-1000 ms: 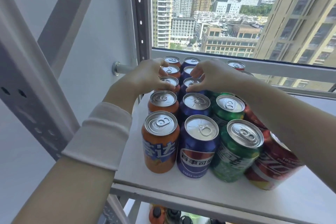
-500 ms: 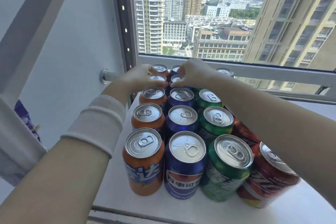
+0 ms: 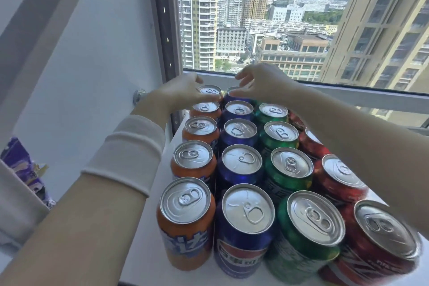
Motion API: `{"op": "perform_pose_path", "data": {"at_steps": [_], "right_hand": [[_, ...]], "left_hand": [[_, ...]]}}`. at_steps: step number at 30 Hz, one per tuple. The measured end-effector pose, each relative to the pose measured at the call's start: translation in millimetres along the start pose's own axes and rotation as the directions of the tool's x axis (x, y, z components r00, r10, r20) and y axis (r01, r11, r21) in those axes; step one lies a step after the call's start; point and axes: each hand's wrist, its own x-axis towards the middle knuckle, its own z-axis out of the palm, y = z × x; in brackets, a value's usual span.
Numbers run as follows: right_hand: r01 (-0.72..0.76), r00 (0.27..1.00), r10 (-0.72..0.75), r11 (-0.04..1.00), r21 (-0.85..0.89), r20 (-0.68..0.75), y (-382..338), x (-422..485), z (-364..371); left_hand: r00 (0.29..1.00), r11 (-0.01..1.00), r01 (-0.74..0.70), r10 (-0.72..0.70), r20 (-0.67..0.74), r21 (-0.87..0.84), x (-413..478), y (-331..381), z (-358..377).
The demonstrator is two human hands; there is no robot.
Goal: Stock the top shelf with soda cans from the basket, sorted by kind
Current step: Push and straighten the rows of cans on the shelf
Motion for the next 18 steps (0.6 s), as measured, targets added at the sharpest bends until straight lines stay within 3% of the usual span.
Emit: {"op": "perform_pose_path", "data": {"at_steps": [3,7,18], "right_hand": [[-0.043,0.999,0.043,0.996,-0.082,0.009,8,18,-2],[-0.079,0.988,0.101,0.981,-0.176,0.12,12,35,6],[-0.074,0.992,0.084,0.991,-0.109,0.092,15,48,10]], "left_hand": [[0.997,1.0,-0.021,0.019,-0.069,-0.018,21,6,-3],[0.995,0.993,-0.056,0.047,0.085,0.108,42,5,5],[0.991,0.984,-0.093,0.077,0.112,0.149,57,-3,5]]}}
